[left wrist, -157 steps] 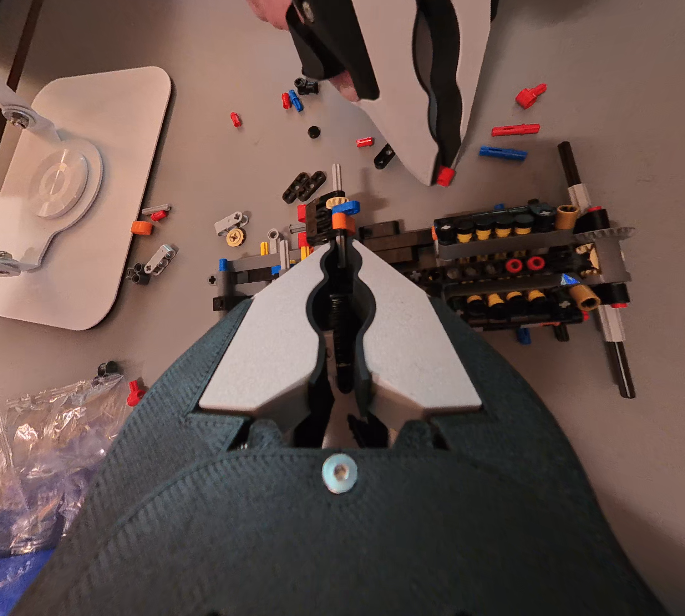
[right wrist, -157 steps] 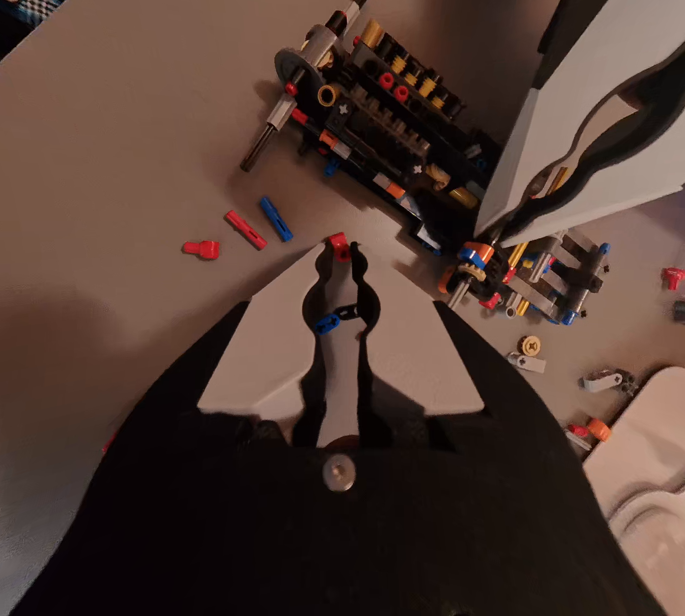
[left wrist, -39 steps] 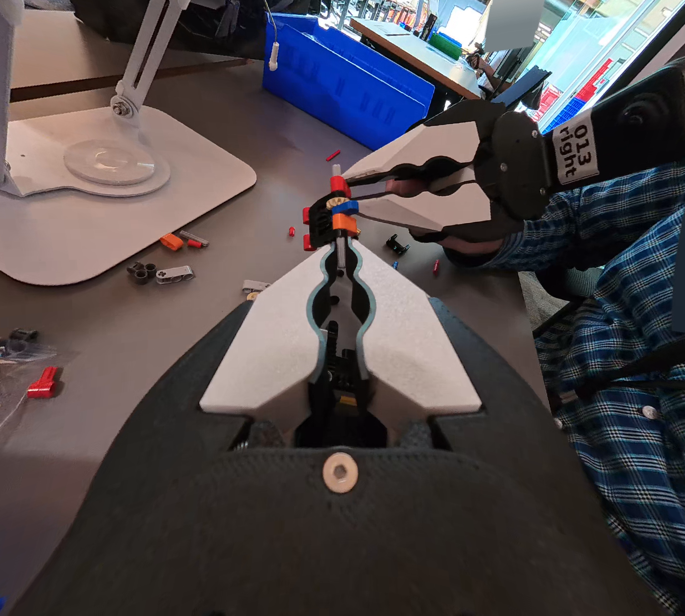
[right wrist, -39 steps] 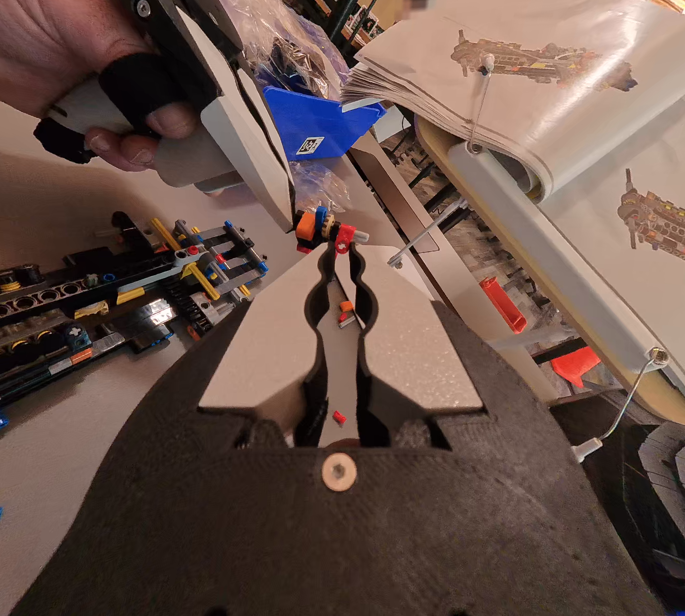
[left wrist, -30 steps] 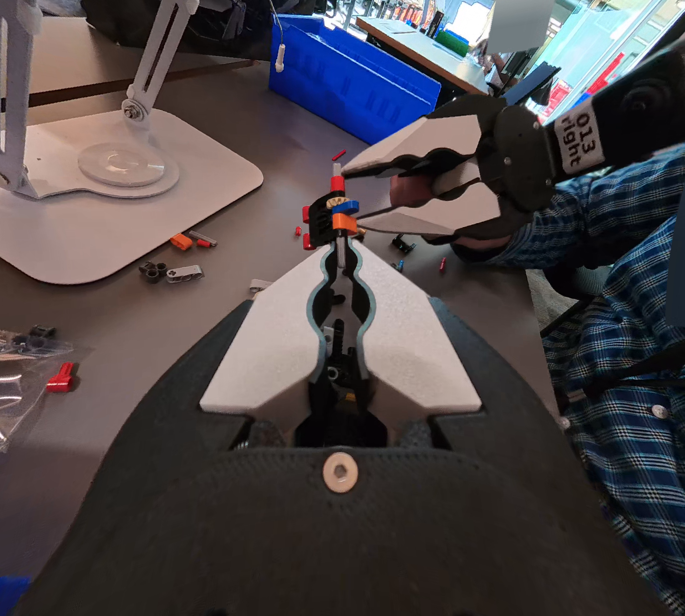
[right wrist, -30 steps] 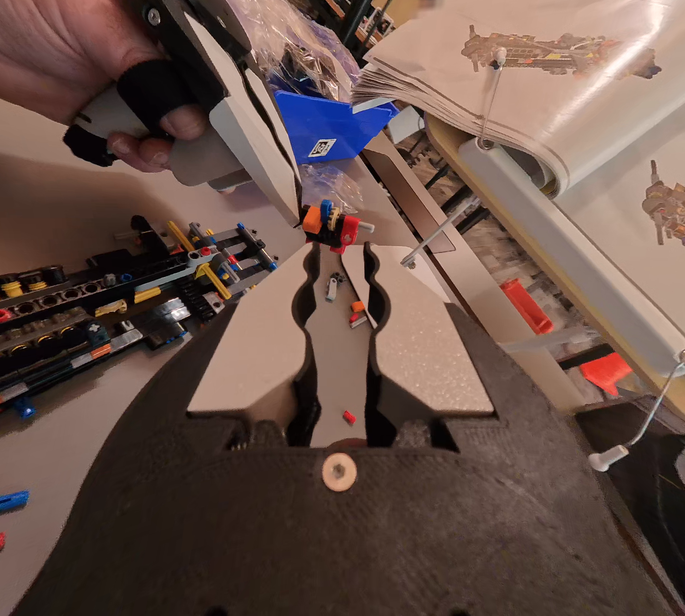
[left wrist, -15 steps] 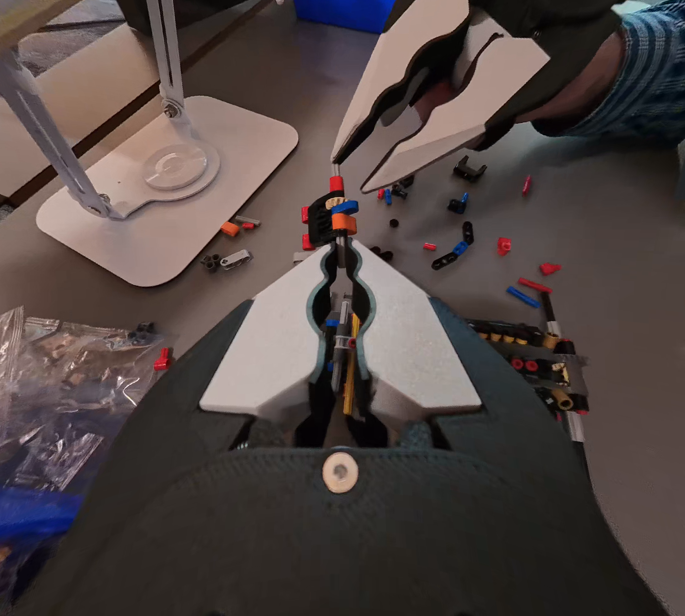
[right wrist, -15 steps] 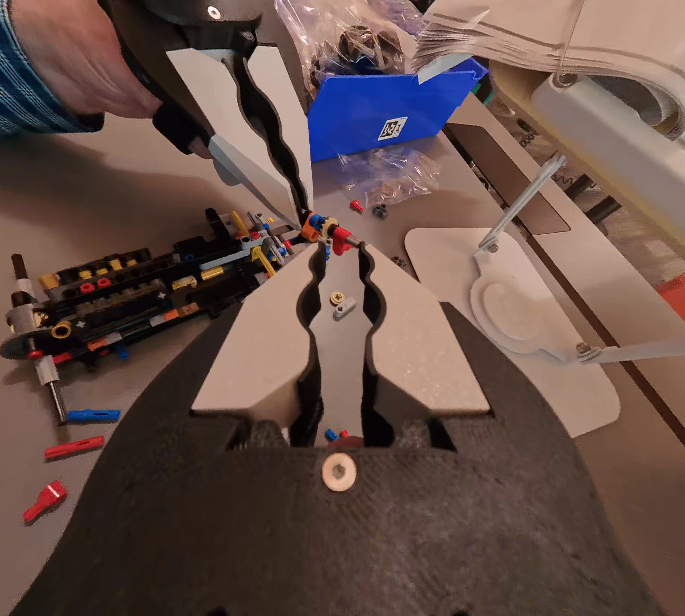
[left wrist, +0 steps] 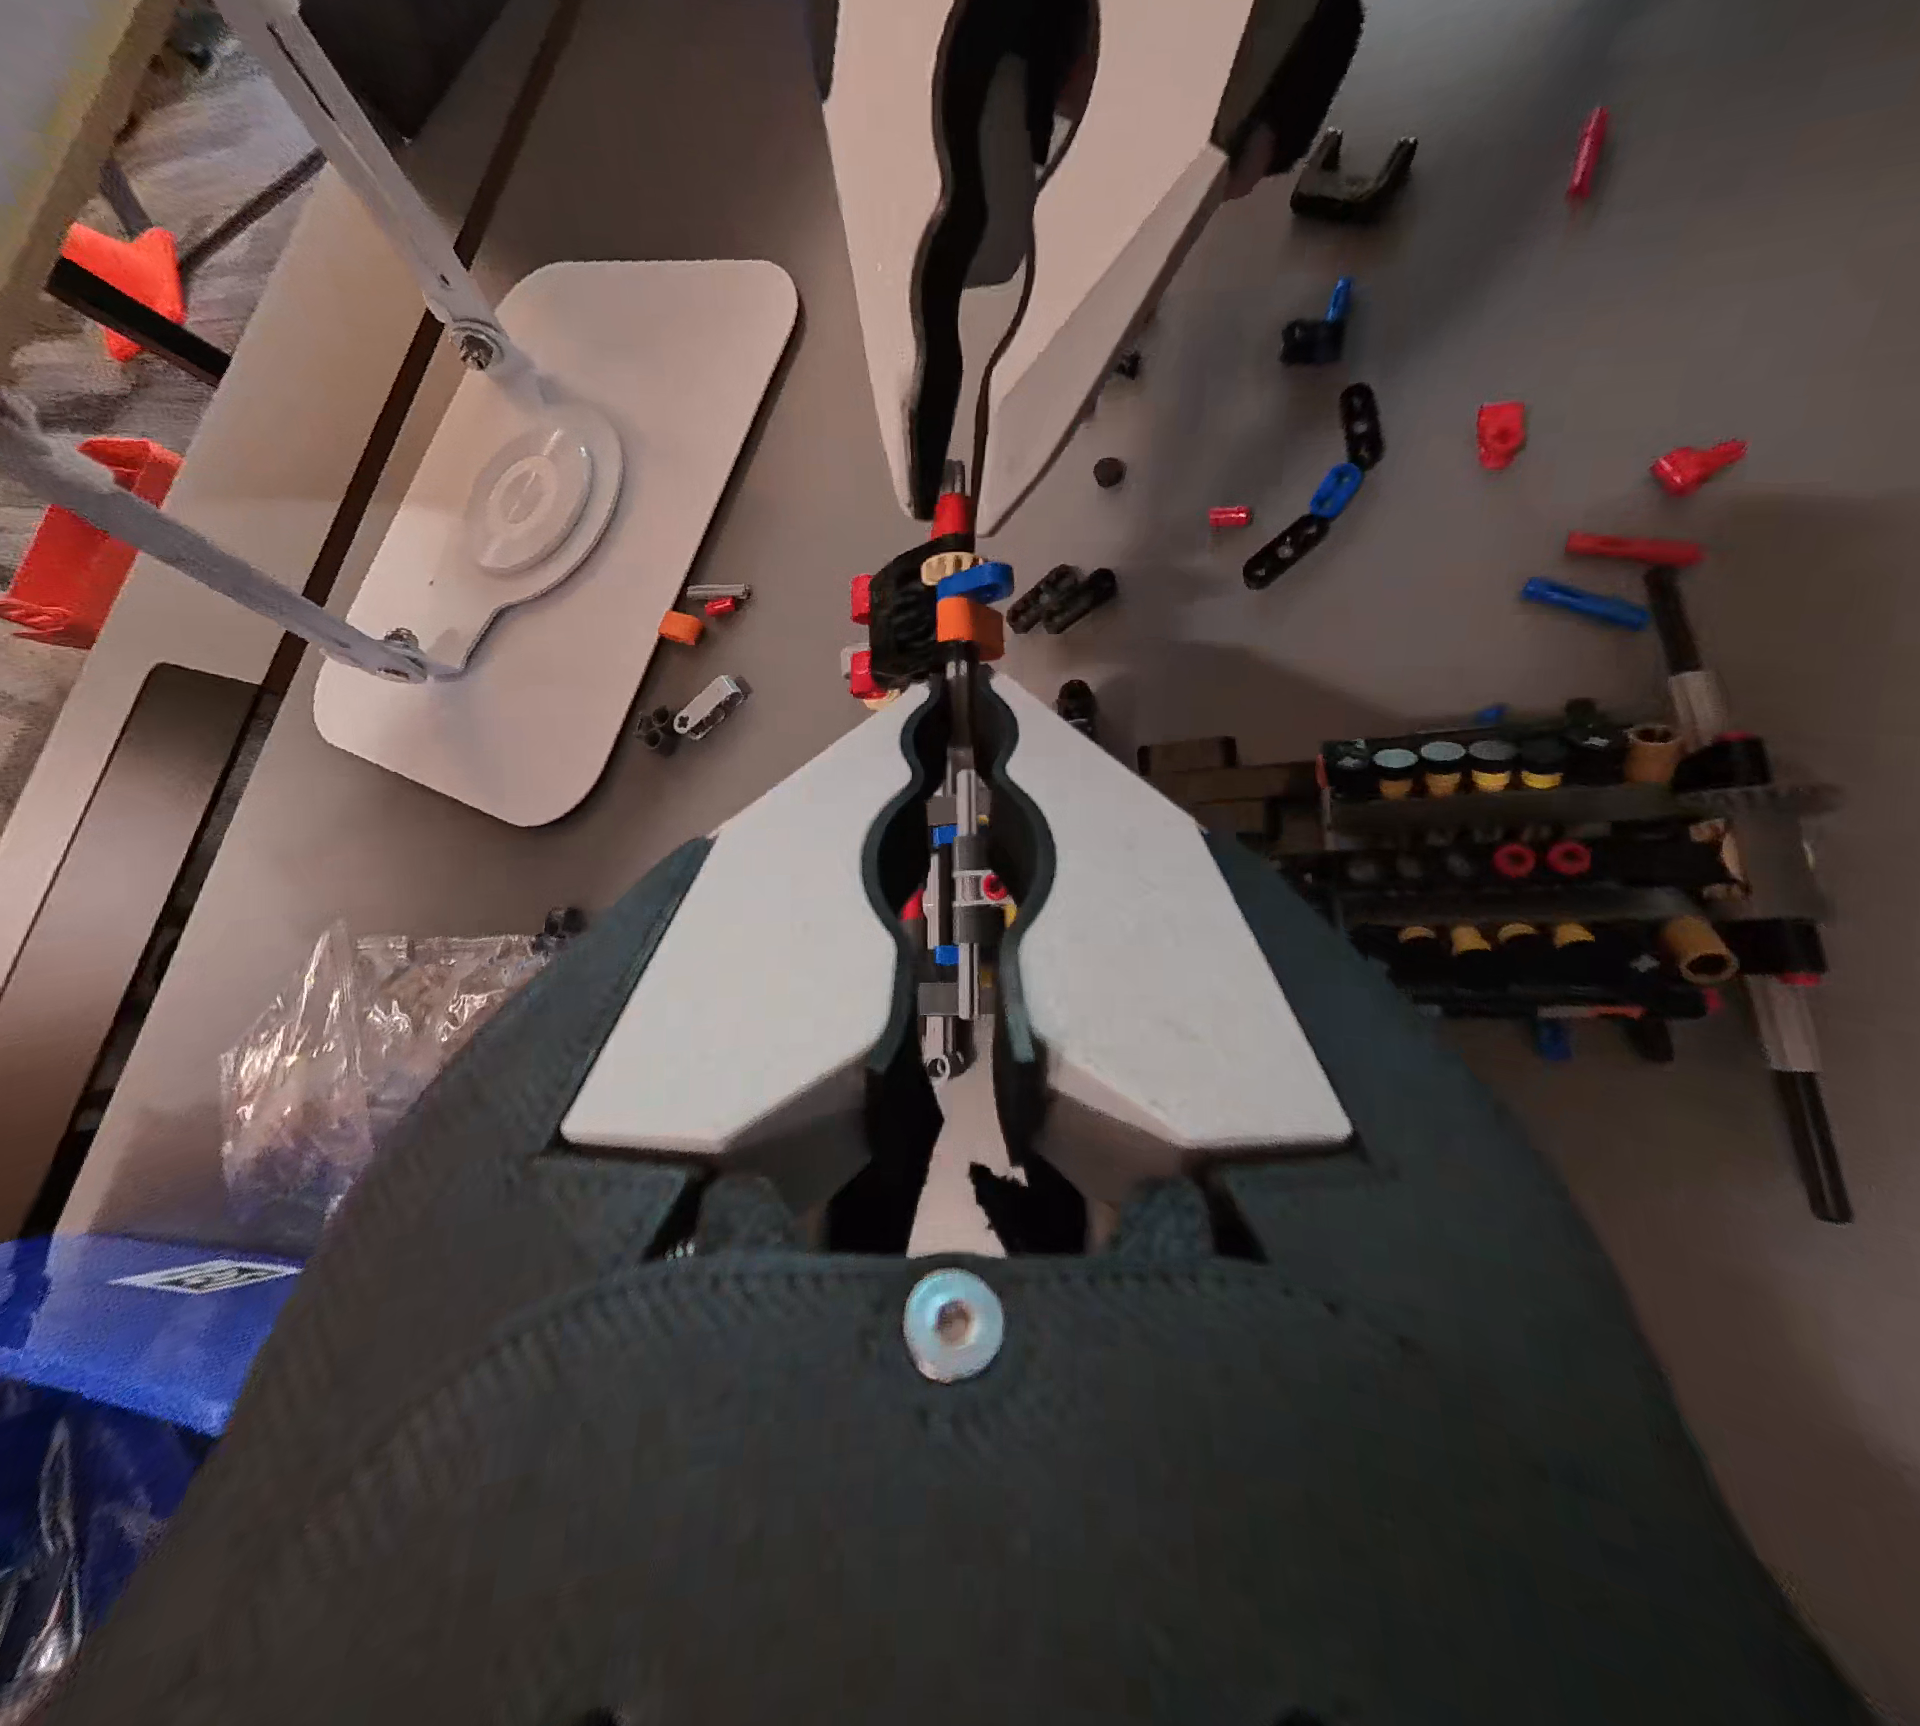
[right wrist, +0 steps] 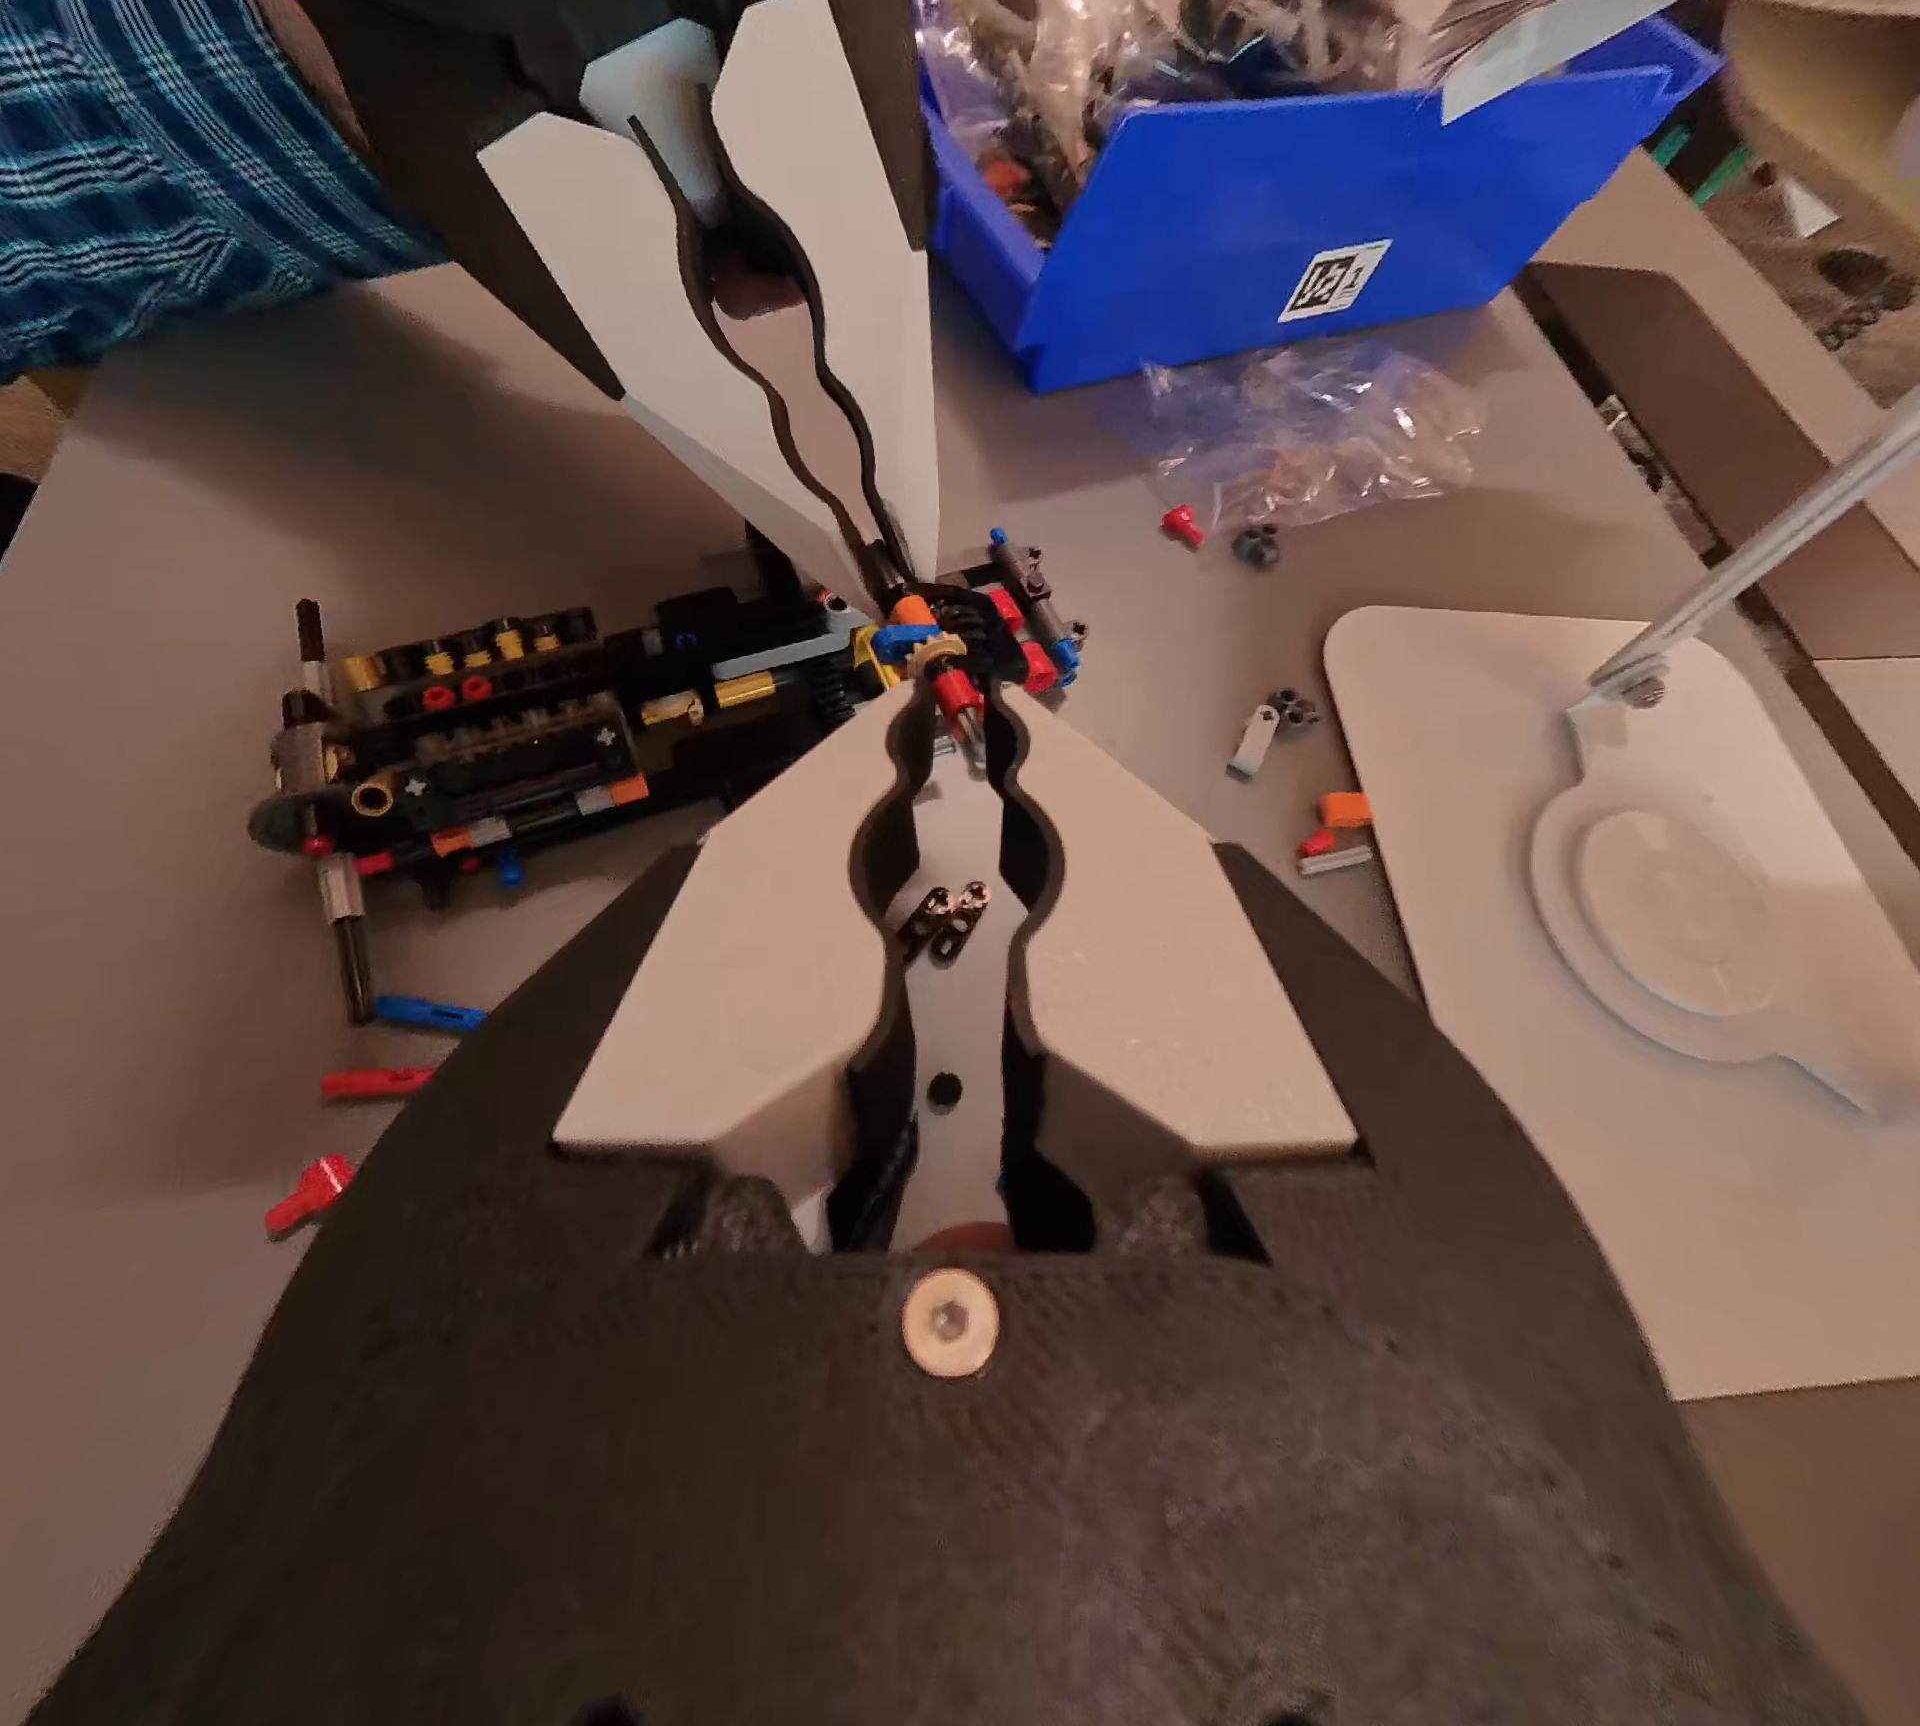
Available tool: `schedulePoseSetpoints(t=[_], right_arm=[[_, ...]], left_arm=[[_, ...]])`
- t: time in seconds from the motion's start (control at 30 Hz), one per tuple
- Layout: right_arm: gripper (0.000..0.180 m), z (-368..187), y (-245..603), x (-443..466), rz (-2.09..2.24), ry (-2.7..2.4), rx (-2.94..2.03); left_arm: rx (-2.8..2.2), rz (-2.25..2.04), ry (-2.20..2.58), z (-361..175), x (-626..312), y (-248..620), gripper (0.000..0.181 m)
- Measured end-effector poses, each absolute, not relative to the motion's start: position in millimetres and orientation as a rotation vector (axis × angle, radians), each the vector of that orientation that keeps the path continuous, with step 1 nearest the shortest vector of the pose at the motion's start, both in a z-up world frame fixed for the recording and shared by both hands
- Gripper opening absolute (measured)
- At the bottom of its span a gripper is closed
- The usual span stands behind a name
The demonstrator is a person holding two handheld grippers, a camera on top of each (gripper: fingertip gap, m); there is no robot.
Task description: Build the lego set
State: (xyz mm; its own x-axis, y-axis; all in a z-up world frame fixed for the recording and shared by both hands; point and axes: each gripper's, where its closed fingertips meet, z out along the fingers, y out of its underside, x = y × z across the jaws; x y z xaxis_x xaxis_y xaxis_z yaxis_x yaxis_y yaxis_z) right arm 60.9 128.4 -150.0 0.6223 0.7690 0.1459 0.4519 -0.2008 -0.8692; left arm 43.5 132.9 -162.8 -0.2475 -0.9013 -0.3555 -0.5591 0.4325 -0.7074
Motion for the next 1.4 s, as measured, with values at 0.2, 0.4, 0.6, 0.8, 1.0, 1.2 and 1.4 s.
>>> schedulePoseSetpoints(t=[0.2, 0.4, 0.6, 0.8, 1.0, 1.2, 1.4], right_arm=[[0.004, -151.6, 124.1, 57.4, 0.531, -0.978, -1.848], [0.004, -155.0, 118.5, 53.1, 0.672, -0.956, -1.842], [0.003, -163.0, 115.2, 52.3, 0.719, -0.963, -1.849], [0.003, -169.5, 119.5, 55.7, 0.724, -0.947, -1.86], [0.003, -175.3, 121.6, 55.2, 0.625, -1.058, -1.803], [0.004, -183.5, 116.8, 52.4, 0.475, -1.173, -1.709], [0.004, -181.8, 119.7, 53.7, 0.401, -1.198, -1.658]], left_arm=[[-1.239, -0.604, 1.959, -164.3, 40.3, 128.8, 0.002], [-1.255, -0.694, 1.968, -162.0, 35.7, 123.7, 0.005], [-1.271, -0.749, 1.983, -162.6, 30.1, 120.5, 0.007], [-1.314, -0.744, 1.97, -162.2, 19.6, 129.8, 0.011], [-1.414, -0.691, 1.985, -175.6, 7.0, 142.0, 0.02], [-1.517, -0.706, 1.993, -185.8, -3.4, 146.4, 0.031], [-1.579, -0.663, 2.054, -204.7, -6.9, 144.6, 0.041]])
